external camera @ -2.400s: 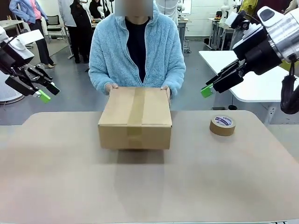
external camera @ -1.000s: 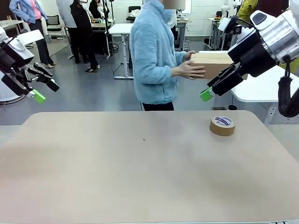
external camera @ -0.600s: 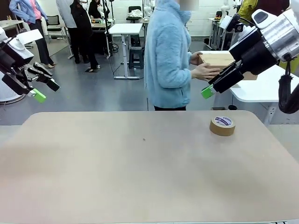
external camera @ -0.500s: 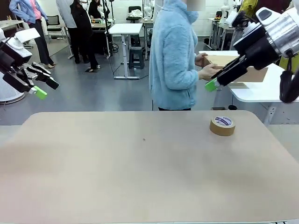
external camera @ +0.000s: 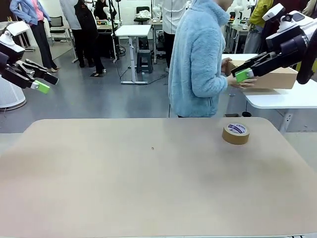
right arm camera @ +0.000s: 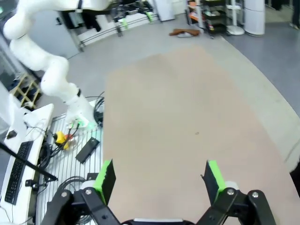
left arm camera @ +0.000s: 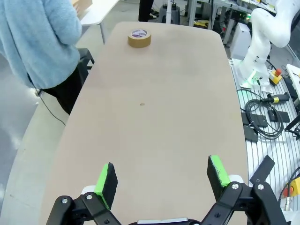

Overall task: Wrap the clocks to prevent damage.
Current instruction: After the human seals the box with tape, release both hands from the side flaps of the Package Box.

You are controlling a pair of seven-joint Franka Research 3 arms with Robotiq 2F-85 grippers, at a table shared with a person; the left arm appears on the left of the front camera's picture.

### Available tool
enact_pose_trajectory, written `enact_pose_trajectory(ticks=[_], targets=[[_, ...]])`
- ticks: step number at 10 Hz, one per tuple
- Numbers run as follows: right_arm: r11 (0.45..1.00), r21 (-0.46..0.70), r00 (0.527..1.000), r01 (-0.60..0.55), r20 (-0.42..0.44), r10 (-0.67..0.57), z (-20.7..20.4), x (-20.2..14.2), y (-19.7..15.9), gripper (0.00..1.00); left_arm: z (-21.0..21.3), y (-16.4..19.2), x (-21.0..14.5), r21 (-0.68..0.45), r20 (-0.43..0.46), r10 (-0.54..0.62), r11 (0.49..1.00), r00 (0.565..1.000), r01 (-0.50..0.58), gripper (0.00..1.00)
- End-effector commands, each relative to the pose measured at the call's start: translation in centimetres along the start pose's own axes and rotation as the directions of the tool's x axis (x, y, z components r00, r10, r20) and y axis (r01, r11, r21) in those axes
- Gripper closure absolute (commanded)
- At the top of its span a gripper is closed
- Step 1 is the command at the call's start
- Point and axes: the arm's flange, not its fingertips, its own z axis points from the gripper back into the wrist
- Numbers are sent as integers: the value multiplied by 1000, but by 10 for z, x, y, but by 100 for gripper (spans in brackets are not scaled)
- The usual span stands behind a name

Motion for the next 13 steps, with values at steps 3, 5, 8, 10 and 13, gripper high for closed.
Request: enact_pose_trajectory(ticks=[3, 5, 8, 10, 13], targets=[[998, 37, 998, -57, 23, 56, 4, -7, -7, 0, 9, 15, -2, 19, 92, 33, 999, 995, -35, 0], [997, 47, 998, -57, 39, 55, 6, -11, -8, 0, 25, 22, -8, -34, 224, 70, 997, 972, -64, 0], [1000, 25, 998, -11, 68, 10, 8, -13, -17, 0, 38, 28, -14, -115, 294, 98, 991, 951, -67, 0], [999, 31, 999, -28, 23, 28, 8, -13, -7, 0, 32, 21, -15, -81, 265, 98, 994, 959, -79, 0], [999, 31, 999, -28, 23, 28, 8, -13, -7, 0, 32, 21, -15, -81, 265, 98, 994, 959, -79, 0]])
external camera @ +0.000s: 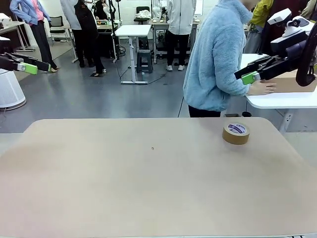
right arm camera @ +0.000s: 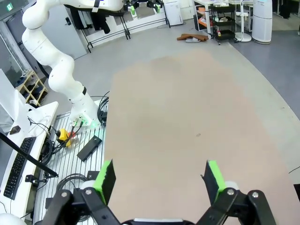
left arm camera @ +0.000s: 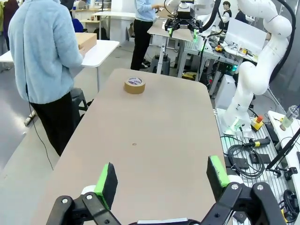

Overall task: Wrap the clocks to prevent damage.
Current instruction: After the human seals the box with tape, release both hands from the side flaps of the Package Box.

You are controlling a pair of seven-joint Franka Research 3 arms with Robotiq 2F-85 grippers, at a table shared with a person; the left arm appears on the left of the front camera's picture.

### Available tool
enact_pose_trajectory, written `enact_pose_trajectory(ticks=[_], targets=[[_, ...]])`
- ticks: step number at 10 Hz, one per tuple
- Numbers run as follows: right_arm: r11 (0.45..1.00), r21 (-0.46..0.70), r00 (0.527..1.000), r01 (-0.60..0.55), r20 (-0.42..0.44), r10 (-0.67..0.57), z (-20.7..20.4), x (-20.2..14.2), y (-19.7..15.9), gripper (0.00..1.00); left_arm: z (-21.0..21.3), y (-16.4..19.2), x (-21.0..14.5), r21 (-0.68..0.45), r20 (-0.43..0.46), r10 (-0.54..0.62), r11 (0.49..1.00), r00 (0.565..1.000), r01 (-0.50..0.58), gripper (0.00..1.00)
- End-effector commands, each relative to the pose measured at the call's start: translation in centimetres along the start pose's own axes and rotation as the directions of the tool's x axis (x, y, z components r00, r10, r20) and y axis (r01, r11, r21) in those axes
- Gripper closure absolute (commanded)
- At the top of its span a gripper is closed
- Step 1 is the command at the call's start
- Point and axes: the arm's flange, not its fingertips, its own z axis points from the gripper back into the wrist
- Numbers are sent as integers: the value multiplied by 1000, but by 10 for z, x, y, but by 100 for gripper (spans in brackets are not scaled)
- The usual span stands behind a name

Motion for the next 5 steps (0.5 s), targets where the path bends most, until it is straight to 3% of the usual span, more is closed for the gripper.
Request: enact_pose_trajectory(ticks=[1, 5], targets=[[1000, 6, 1000, -8, -2, 8, 2, 0, 2, 0, -2, -3, 1, 21, -7, -4, 1000, 1000, 5, 0], [1000, 6, 1000, -8, -2, 8, 2, 0, 2, 0, -2, -3, 1, 21, -7, -4, 1000, 1000, 5, 0]])
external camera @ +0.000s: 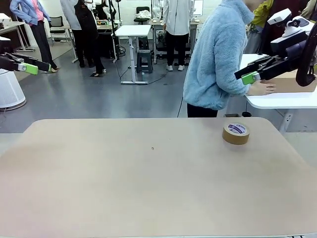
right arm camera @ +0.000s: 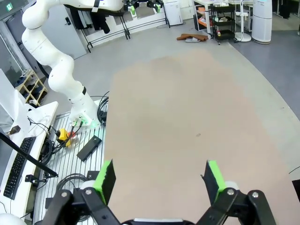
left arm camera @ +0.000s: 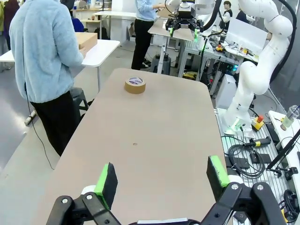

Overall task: Wrap the clocks to prevent damage.
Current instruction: After the human seals the box with tape, release both hands from the side flaps of the Package Box.

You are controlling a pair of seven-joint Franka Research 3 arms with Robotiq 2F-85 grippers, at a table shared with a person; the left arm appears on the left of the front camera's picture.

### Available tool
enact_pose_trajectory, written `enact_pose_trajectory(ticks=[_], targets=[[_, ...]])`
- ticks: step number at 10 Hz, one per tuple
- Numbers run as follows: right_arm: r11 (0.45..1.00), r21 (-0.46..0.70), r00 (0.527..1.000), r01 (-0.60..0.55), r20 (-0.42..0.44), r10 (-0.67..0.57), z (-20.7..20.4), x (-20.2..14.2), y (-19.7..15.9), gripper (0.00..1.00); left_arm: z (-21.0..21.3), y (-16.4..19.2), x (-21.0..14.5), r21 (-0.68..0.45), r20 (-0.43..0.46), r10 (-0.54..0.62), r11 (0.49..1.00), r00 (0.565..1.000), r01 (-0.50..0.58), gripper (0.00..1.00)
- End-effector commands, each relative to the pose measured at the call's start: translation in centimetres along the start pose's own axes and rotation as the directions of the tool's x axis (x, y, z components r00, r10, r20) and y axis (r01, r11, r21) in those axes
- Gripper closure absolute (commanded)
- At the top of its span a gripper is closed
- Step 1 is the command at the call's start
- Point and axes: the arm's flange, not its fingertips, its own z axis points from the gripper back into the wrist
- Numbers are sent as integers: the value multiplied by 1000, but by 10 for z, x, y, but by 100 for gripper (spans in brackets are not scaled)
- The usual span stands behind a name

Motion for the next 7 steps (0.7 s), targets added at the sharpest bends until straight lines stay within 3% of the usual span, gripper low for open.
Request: enact_pose_trajectory(ticks=[1, 7], targets=[[1000, 8, 1000, -7, -1, 7, 1, 0, 2, 0, -1, -3, 1, 19, -5, -4, 1000, 1000, 4, 0], [1000, 8, 1000, -7, -1, 7, 1, 0, 2, 0, -1, -3, 1, 19, -5, -4, 1000, 1000, 4, 0]])
